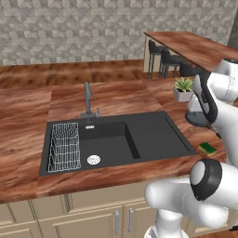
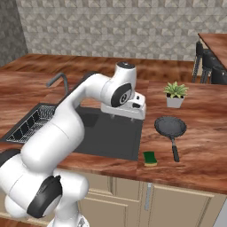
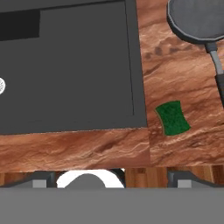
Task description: Pick the pan and sponge and place them into the sink. Then turn on the water.
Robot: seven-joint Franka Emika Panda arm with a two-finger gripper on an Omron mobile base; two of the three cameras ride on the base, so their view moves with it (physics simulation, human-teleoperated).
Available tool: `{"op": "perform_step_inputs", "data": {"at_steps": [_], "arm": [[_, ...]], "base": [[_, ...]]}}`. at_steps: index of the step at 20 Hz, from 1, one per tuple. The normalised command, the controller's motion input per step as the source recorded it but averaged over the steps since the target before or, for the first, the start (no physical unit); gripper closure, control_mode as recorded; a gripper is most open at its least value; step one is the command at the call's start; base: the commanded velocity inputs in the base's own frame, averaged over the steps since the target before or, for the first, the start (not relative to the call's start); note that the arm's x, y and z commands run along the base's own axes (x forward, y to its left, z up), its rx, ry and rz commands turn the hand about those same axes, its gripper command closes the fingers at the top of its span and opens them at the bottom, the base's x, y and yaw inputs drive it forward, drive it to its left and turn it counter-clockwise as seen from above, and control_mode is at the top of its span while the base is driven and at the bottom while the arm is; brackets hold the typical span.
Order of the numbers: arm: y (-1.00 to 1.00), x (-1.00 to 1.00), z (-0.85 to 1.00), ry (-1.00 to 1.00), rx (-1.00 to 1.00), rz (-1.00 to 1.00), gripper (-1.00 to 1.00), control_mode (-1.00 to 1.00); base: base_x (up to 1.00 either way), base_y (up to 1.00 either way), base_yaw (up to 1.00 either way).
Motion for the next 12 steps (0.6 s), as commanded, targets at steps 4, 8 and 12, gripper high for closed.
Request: {"op": "perform_step_inputs", "data": {"at_steps": [4, 8, 12], "arm": [[-0.09, 0.1, -0.21, 0.04, -0.03, -0.06, -1.0, -1.0], [-0.01, 0.09, -0.25, -0.01, -0.05, -0.06, -1.0, -1.0], [-0.03, 0.09, -0.25, -0.02, -0.06, -0.04, -1.0, -1.0]], "base": [[0.0, 0.0, 0.0], [0.0, 0.0, 0.0], [0.0, 0.0, 0.0]]}}
